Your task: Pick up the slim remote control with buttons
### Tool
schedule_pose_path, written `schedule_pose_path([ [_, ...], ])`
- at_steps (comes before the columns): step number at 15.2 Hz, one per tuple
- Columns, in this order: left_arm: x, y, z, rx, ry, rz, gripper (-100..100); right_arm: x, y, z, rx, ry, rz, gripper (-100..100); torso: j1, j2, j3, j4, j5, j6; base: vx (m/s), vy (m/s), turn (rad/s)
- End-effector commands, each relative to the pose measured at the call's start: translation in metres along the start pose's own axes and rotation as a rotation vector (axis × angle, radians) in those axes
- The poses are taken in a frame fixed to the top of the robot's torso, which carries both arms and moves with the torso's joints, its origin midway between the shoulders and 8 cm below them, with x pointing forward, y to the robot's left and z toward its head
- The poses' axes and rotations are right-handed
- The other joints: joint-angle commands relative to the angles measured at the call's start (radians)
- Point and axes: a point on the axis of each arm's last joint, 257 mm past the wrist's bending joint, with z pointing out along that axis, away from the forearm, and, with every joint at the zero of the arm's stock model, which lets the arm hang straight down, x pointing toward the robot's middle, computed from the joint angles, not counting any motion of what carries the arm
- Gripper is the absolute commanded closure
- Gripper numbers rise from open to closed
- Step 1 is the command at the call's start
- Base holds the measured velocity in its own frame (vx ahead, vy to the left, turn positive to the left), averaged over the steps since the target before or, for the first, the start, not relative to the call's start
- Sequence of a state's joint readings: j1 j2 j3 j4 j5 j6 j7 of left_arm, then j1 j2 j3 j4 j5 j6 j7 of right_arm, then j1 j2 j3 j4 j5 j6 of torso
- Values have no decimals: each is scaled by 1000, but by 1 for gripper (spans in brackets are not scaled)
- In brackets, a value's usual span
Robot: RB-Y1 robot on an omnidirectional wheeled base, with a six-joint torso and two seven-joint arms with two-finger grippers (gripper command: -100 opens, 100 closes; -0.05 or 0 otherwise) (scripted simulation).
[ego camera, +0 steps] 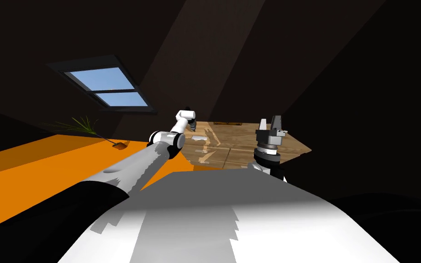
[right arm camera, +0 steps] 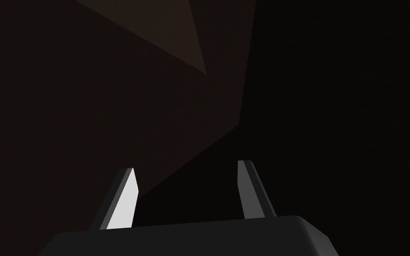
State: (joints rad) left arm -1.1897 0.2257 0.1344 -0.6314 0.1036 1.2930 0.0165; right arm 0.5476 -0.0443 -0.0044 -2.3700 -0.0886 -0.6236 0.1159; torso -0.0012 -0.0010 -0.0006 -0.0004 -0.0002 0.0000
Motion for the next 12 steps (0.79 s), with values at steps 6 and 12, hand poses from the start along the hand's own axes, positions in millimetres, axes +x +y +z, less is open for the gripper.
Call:
schedule_pose_path([
  [6,15,63,17,-210,25,2,-100,0,0,0,0,0,0,0,0,0,0,0,0,0,14,-4,-36],
  [12,29,122,24,-396,49,8,-100,0,0,0,0,0,0,0,0,-1,-1,0,0,0,25,-7,-40],
])
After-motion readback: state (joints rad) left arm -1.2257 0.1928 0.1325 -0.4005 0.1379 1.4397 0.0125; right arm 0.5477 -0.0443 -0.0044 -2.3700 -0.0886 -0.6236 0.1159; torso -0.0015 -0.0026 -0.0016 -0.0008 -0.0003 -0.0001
